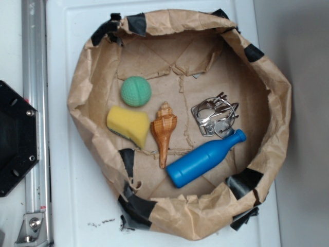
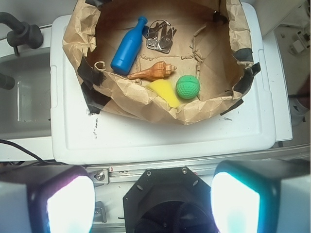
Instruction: Grab the green sponge.
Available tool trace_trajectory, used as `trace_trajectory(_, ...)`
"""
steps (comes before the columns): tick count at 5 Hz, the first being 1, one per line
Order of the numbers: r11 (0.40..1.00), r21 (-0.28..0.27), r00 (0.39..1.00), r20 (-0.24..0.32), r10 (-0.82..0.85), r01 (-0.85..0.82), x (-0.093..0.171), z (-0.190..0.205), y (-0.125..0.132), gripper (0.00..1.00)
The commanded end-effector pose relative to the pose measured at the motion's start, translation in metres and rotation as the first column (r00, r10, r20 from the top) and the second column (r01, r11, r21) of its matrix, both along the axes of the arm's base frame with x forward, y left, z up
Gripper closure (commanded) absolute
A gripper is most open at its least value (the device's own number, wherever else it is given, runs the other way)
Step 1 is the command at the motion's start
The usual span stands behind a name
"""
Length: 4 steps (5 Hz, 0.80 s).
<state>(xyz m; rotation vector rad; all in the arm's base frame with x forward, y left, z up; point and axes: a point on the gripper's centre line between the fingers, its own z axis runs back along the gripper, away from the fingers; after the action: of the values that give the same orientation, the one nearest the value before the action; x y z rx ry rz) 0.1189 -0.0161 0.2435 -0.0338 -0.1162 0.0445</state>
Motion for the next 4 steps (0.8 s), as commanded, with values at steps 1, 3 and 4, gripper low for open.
trace_trajectory(1,1.0,0.0,1.0,0.0,0.0,0.0,0.0,0.0,0.0,0.0)
trace_trajectory(3,0.986,-0.055,0.986,-0.051,0.157,-0.16,0.068,-0.04,0.015,0.0)
trace_trajectory(4,0.974,-0.072,0.974,-0.083,0.211,-0.217,0.093,-0.063,0.025,0.0)
